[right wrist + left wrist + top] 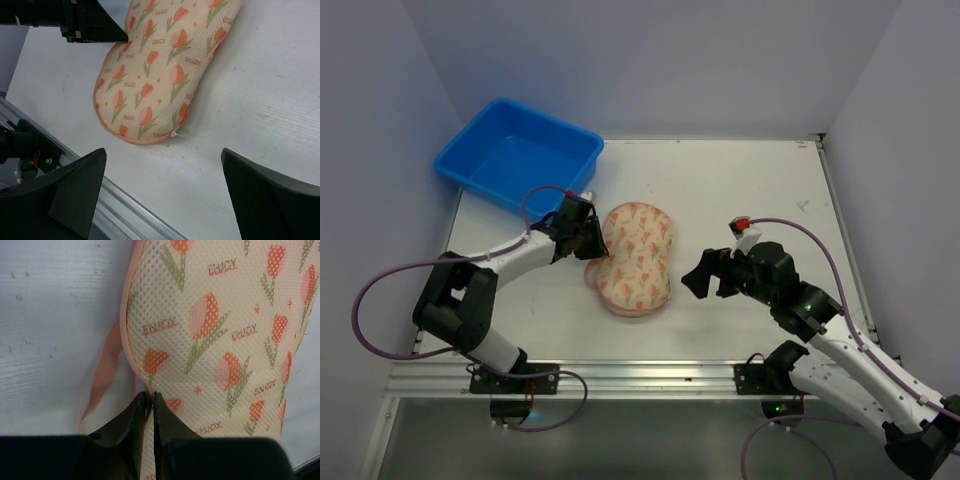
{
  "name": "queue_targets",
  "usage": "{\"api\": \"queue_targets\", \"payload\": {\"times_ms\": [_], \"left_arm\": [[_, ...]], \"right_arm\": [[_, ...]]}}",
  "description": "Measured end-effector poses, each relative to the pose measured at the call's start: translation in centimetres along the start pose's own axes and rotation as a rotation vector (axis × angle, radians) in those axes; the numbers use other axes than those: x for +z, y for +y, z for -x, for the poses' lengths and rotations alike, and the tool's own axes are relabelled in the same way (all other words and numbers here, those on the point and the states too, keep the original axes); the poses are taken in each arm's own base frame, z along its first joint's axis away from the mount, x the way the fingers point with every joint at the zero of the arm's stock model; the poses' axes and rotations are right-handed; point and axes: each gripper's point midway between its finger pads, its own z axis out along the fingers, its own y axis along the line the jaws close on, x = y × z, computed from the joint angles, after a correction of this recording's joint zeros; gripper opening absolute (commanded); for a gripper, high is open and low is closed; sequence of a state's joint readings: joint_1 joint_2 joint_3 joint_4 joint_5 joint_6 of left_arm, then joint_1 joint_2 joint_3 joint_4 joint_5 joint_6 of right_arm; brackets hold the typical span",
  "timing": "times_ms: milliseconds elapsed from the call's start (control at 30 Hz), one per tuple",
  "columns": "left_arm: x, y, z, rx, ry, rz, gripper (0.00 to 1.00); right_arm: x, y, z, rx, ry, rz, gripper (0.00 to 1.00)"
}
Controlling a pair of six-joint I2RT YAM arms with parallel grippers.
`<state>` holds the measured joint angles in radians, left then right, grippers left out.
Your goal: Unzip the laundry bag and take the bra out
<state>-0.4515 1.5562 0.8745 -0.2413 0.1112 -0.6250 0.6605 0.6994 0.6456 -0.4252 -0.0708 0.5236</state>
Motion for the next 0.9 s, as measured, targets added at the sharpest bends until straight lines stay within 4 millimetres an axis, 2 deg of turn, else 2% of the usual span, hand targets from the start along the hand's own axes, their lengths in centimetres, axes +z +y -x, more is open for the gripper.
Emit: {"api": "queue_targets", "payload": {"times_ms": [33, 100, 300, 400, 500, 567, 667, 733, 767, 867, 900], "left_arm": [[0.0, 0.0, 0.0, 0.002, 0.0, -0.001, 0.05], [0.0, 0.0, 0.0, 0.006, 0.0, -0.002, 0.0], [-0.9, -0.5, 0.6, 0.01, -0.023, -0.018, 0.0], [-2.2, -2.0, 1.6, 0.016, -0.058, -0.049, 0.0], [-3.7, -5.7, 3.0, 0.059, -0.104, -0.116, 0.0], [-4.8, -9.5, 3.7, 0.102, -0.131, -0.187, 0.0], [-6.0, -15.4, 4.3, 0.16, -0.153, -0.291, 0.05], [-6.0, -19.0, 4.2, 0.189, -0.149, -0.346, 0.15], [-5.7, -20.5, 3.9, 0.202, -0.141, -0.365, 0.18], [-4.1, -24.5, 2.3, 0.238, -0.099, -0.408, 0.34], [-3.6, -25.8, 1.6, 0.25, -0.083, -0.421, 0.47]], "right_arm": [[0.0, 0.0, 0.0, 0.0, 0.0, 0.0, 0.99], [0.0, 0.0, 0.0, 0.0, 0.001, 0.0, 0.99], [0.0, 0.0, -0.1, 0.0, 0.001, -0.001, 0.99], [-0.1, 0.0, 0.0, -0.001, -0.003, 0.0, 0.99], [-0.3, 0.0, 0.2, -0.001, -0.014, 0.003, 0.99], [-0.5, 0.0, 0.4, -0.002, -0.028, 0.001, 0.99], [-1.2, -0.2, 0.8, -0.002, -0.06, -0.012, 0.99], [-1.9, -0.5, 1.3, 0.003, -0.095, -0.026, 0.99], [-2.3, -0.7, 1.6, 0.006, -0.114, -0.035, 0.99], [-4.2, -1.1, 2.9, 0.028, -0.213, -0.056, 0.99], [-5.0, -1.3, 3.3, 0.038, -0.252, -0.065, 0.99]]}}
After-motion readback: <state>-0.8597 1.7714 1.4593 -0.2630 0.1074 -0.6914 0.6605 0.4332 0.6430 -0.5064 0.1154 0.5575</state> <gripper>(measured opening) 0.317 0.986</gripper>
